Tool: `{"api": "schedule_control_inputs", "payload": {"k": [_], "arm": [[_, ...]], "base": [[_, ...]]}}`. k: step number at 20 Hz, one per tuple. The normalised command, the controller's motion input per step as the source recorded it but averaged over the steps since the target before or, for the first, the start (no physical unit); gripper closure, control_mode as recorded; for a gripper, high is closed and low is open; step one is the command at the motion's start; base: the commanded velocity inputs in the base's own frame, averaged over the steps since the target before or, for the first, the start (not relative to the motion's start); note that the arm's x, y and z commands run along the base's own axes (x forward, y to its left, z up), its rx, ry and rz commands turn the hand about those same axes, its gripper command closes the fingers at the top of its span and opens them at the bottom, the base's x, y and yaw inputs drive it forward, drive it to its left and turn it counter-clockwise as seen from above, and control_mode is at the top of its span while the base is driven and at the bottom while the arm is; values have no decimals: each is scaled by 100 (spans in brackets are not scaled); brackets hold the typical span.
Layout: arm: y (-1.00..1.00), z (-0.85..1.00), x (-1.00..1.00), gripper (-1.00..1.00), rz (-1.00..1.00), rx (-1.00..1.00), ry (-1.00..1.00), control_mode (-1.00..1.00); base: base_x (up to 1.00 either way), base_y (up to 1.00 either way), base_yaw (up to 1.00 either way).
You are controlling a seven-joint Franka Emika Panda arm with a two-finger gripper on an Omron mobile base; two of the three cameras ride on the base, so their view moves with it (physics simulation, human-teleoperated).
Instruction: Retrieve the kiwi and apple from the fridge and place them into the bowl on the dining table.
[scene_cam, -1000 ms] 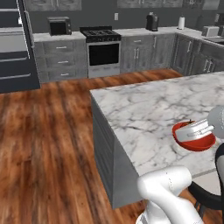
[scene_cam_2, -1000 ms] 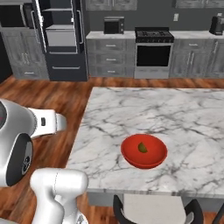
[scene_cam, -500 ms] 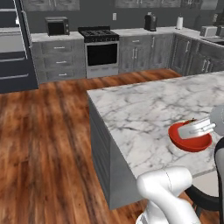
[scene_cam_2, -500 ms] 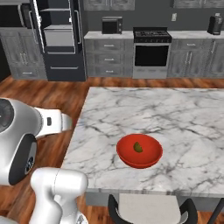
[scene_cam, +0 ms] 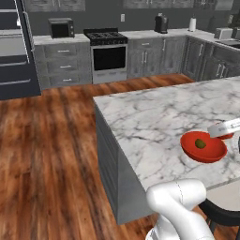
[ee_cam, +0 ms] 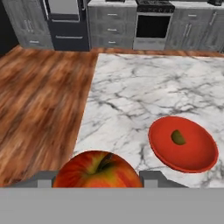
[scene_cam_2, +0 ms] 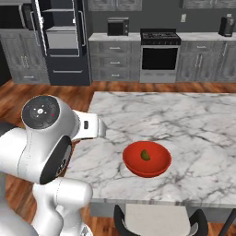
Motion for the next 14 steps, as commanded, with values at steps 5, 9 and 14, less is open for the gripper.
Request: {"api": "schedule_control_inputs", "payload": {"k": [5,9,14], "arm": [[-53,-11,18,100,-10,0,10,-100],[-43,-23,12,100,-12,0,12,-100],[-34,-30,14,100,-11,0,10,-100]], "base": [[0,0,0],[0,0,0],[0,0,0]]}}
